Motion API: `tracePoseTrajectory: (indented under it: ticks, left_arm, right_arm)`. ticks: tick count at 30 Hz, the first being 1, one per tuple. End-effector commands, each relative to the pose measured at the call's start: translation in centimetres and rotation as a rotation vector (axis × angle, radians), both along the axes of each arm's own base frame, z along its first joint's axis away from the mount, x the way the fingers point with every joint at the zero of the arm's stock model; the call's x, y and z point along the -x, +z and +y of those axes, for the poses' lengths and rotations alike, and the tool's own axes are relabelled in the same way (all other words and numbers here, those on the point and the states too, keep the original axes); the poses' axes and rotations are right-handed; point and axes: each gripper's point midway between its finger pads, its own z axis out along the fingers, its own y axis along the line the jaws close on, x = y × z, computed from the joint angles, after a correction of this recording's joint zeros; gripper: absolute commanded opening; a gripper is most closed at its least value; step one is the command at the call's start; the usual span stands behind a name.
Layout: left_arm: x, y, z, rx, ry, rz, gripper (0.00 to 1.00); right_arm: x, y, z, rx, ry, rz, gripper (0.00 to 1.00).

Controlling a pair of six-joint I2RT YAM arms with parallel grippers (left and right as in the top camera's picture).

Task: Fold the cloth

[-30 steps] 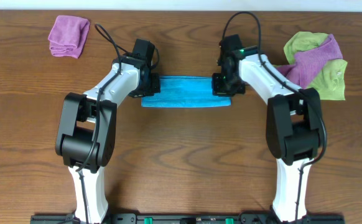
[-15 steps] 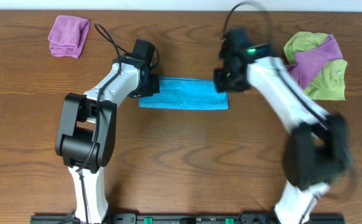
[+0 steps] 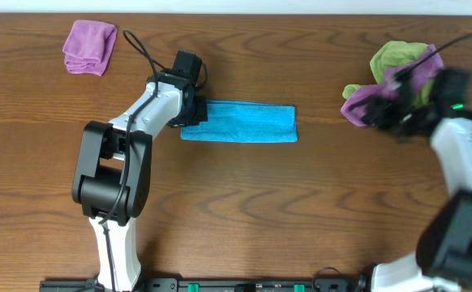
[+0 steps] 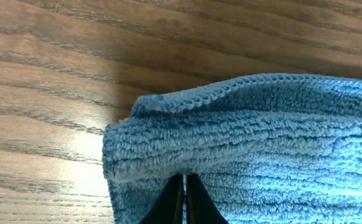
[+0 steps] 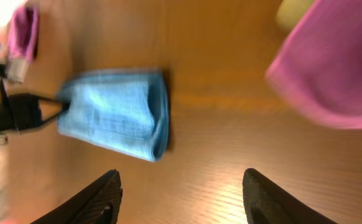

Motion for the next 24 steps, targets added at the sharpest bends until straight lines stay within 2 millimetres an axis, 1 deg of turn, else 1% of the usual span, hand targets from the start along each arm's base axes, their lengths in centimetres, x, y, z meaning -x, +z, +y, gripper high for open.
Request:
tracePoseTrajectory:
  ticks: [1,2,4,6,10,11,17,21,24]
  left_arm:
    - [2.3,-3.8,3.1,-0.113,0.052,0.102,0.06]
    - [2.3,-3.9,3.1,-0.113,0.052,0.102,0.06]
    - [2.3,-3.9,3.1,-0.112,0.051,0.102,0.06]
    - [2.3,-3.8,3.1,-0.112,0.051,0.102,0.06]
    - [2.3,-3.9,3.1,-0.112,0.051,0.101,0.06]
    - [2.3,-3.9,3.1,-0.112,0.051,0.101,0.06]
    - [2.3,-3.9,3.1,-0.11,0.051,0.102,0.06]
    - [2.1,-3.8,2.6,-0.084,0.047,0.096,0.05]
    - [2.0,-3.8,2.5,-0.083,0.047,0.092,0.06]
  right_arm:
    - [0.6,-1.4,4.6,-0.186,0.084,0.051,0.67]
    - [0.2,-2.2,5.1,-0.199,0.081,0.066,0.71]
    - [-0.6,-3.1,6.0,-0.231,0.083,0.069,0.73]
    - [-1.3,-3.8,7.3,-0.261,0.092,0.068,0.73]
    - [-2.0,-4.7,9.0,-0.266,0.108,0.065,0.73]
    - [-2.1,-4.9,9.2,-0.263,0.106,0.068,0.75]
    - [-2.2,-6.7,9.5,-0.249,0.09,0.104,0.75]
    - [-2.0,-8.7,9.8,-0.237,0.069,0.15,0.74]
    - [-1.6,-10.2,10.5,-0.245,0.068,0.191,0.73]
